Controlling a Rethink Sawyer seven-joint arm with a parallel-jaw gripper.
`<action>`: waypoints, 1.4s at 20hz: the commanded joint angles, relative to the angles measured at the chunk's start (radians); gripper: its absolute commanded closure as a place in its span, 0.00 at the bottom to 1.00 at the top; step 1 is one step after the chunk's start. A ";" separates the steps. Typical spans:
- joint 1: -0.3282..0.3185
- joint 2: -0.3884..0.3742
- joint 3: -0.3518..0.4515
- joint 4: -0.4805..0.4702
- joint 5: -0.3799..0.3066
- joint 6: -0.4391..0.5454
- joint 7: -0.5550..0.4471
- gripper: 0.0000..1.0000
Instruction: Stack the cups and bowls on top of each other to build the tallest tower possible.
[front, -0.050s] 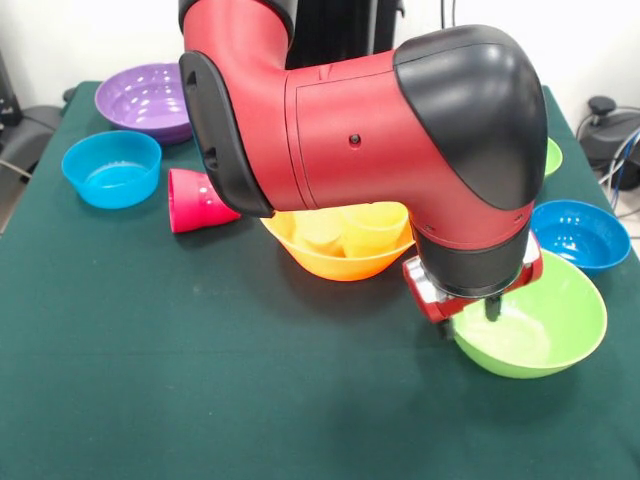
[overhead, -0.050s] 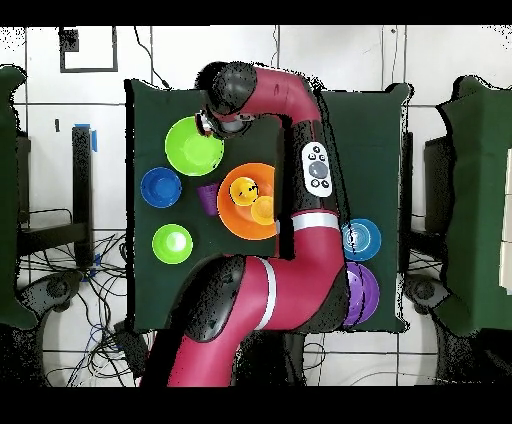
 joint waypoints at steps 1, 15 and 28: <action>-0.016 0.024 0.006 0.106 -0.040 -0.087 -0.119 1.00; -0.006 0.013 -0.002 0.106 -0.048 -0.110 -0.118 1.00; -0.042 -0.064 0.027 0.173 0.036 -0.013 -0.108 1.00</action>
